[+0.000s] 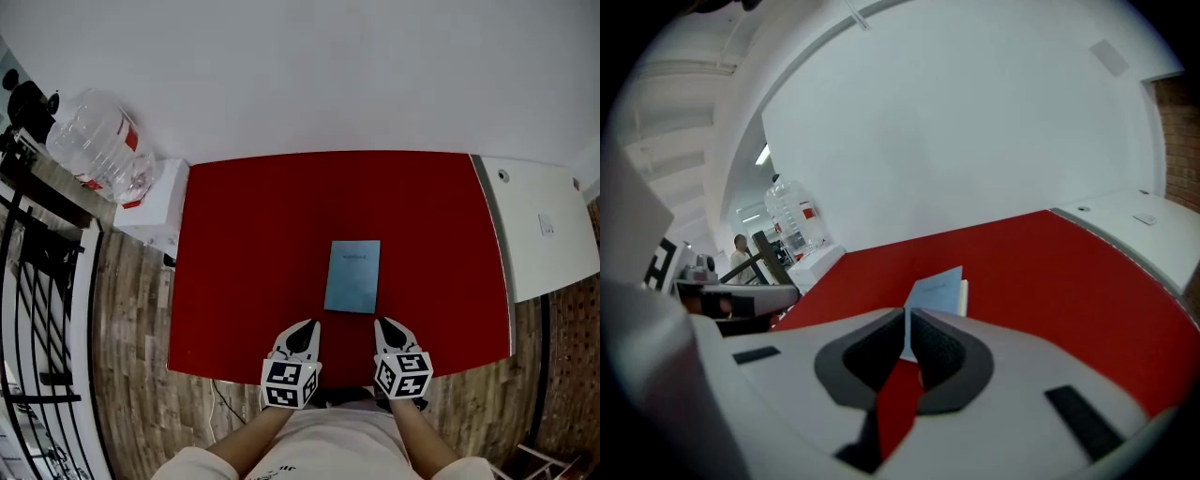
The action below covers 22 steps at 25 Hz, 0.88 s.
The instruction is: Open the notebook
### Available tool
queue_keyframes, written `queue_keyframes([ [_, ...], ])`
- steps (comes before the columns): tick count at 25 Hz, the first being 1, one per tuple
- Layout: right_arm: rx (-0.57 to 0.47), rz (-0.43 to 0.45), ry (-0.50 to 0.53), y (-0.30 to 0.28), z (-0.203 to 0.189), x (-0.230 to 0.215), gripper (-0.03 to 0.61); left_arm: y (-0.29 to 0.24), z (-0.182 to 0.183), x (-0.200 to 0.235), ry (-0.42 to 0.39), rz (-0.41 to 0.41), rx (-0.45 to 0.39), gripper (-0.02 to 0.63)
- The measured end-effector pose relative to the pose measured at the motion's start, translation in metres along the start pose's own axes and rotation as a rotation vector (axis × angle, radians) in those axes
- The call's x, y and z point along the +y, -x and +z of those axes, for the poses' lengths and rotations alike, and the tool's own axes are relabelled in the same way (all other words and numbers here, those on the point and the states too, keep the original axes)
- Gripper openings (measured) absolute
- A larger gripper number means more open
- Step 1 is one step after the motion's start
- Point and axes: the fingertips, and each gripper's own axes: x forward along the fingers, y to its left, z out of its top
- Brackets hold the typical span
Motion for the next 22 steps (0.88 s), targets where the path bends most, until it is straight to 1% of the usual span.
queue_keyframes([
  [2,0.022,-0.006,-0.004,-0.012,-0.008,-0.007,0.008,-0.01,-0.006,0.005,-0.008,0.003,0.013,0.008],
  [7,0.074,-0.038,-0.036,-0.04,-0.025,-0.029,0.009,-0.038,-0.017,0.014,0.013,-0.008,0.048,0.008],
  [8,0.086,-0.041,-0.047,-0.045,-0.029,-0.032,0.015,-0.043,-0.019,0.015,0.017,-0.011,0.054,0.008],
  [11,0.121,-0.05,-0.072,-0.063,-0.042,-0.044,0.07,-0.054,-0.024,0.016,0.022,-0.02,0.068,0.008],
  [14,0.164,-0.06,-0.101,-0.08,-0.058,-0.054,0.091,-0.057,-0.033,0.017,0.018,-0.029,0.095,0.008],
  [18,0.219,-0.052,-0.158,-0.096,-0.076,-0.059,0.094,-0.061,-0.044,0.022,0.03,-0.027,0.119,0.008],
  [22,0.256,-0.076,-0.188,-0.107,-0.094,-0.068,0.094,-0.063,-0.053,0.024,0.036,-0.027,0.133,0.008],
])
